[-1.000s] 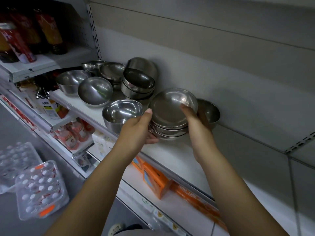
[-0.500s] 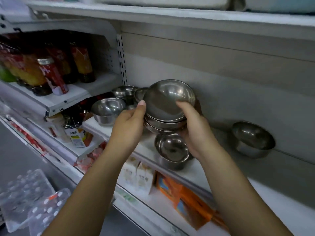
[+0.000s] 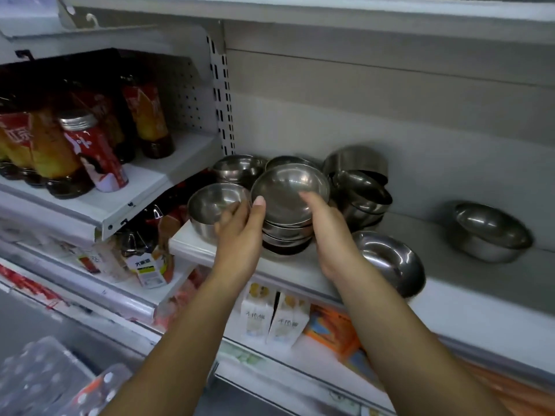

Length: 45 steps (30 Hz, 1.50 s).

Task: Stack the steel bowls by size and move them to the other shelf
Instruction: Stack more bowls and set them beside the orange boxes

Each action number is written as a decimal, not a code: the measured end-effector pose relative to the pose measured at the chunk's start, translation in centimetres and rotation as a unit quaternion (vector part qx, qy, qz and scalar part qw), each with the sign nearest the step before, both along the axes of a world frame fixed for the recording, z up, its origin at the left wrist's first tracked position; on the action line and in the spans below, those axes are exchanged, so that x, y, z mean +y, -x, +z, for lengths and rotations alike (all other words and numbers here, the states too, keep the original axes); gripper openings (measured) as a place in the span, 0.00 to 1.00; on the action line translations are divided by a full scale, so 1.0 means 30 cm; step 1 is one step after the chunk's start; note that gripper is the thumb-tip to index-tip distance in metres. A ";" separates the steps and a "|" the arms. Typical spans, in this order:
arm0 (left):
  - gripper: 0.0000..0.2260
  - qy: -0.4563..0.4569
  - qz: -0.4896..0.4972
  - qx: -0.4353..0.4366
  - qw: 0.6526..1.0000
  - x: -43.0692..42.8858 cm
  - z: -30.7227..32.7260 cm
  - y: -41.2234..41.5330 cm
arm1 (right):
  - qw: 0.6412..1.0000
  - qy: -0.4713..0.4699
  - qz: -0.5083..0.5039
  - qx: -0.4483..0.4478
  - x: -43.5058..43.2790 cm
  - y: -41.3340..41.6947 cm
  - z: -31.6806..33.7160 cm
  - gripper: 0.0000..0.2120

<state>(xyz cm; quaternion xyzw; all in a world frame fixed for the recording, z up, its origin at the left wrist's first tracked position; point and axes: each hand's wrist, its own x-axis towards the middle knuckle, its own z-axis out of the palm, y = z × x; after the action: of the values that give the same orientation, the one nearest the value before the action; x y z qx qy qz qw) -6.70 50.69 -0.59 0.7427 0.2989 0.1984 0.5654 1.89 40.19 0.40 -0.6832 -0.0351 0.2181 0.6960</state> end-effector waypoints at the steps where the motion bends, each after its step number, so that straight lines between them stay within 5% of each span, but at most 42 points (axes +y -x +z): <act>1: 0.28 -0.004 -0.007 -0.002 1.000 0.007 -0.012 -0.001 | 1.000 0.008 -0.007 0.007 0.006 0.005 -0.005 0.28; 24: 0.26 -0.092 -0.027 -0.052 0.994 -0.013 -0.122 0.031 | 0.996 0.013 -0.081 0.027 0.008 0.050 -0.084 0.33; 36: 0.26 -0.058 0.007 -0.066 0.996 -0.011 -0.111 0.038 | 0.993 -0.028 -0.107 0.034 0.039 0.041 -0.101 0.16; 45: 0.32 -0.125 -0.005 -0.056 0.991 -0.024 -0.145 0.053 | 0.988 -0.049 -0.135 0.051 0.055 0.037 -0.074 0.31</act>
<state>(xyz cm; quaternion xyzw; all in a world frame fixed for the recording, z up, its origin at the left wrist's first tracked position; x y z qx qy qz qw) -8.29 49.96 -4.94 0.7968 0.2363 0.2726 0.4847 0.78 41.83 -1.83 -0.6344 0.0823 0.1549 0.7528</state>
